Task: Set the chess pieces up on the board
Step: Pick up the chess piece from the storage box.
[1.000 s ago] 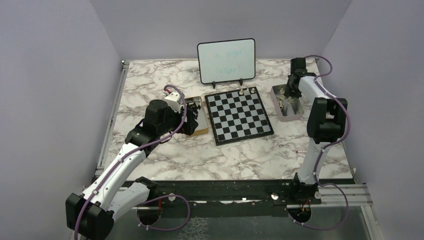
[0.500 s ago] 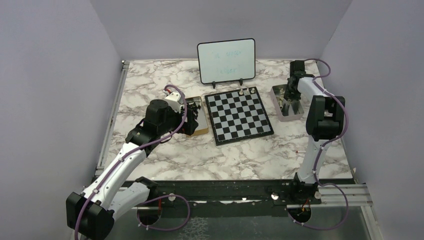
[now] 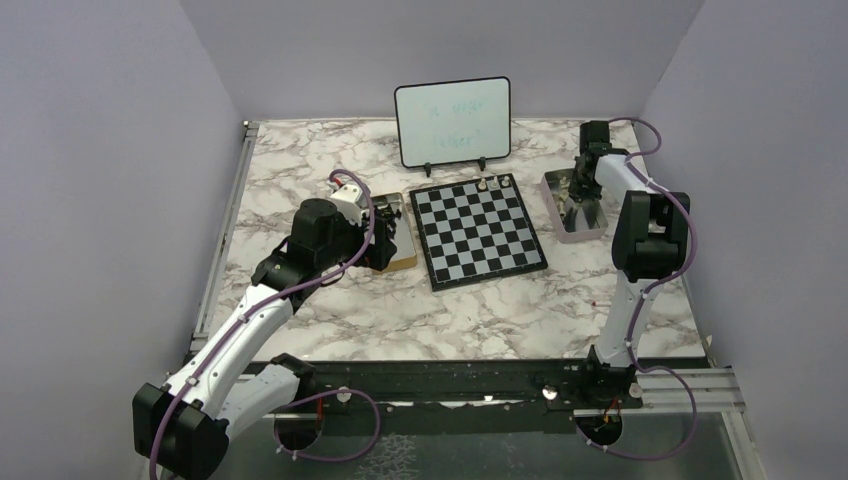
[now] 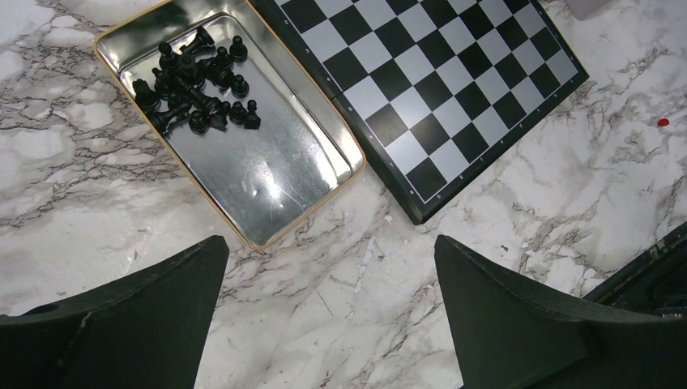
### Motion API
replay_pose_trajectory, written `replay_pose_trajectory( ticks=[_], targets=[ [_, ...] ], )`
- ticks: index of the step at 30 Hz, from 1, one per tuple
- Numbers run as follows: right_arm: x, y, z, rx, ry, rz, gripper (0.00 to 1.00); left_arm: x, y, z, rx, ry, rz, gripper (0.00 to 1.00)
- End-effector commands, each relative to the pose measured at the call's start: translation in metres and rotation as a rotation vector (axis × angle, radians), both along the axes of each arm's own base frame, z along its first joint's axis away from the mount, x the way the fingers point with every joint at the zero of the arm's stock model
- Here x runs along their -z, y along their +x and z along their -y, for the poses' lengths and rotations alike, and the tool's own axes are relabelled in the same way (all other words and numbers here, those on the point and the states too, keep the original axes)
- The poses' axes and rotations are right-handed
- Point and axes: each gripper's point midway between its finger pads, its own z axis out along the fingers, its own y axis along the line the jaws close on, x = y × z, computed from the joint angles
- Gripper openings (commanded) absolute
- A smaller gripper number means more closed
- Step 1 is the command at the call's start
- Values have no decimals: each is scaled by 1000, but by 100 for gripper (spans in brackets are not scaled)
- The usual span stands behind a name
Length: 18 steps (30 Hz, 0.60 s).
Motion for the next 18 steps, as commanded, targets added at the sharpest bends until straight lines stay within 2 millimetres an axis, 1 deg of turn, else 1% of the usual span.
replay_pose_trajectory(
  ticks=[1, 6, 12, 18],
  targets=[
    [-1, -3, 1, 14, 13, -1, 15, 1, -1, 0, 3, 9, 6, 99],
    [-10, -8, -2, 7, 26, 0, 15, 1, -2, 0, 6, 6, 5, 99],
    [-27, -11, -5, -5, 35, 12, 14, 1, -2, 2, 16, 1, 3, 99],
    [-46, -13, -14, -27, 46, 34, 14, -1, -3, 2, 16, -4, 7, 99]
  ],
)
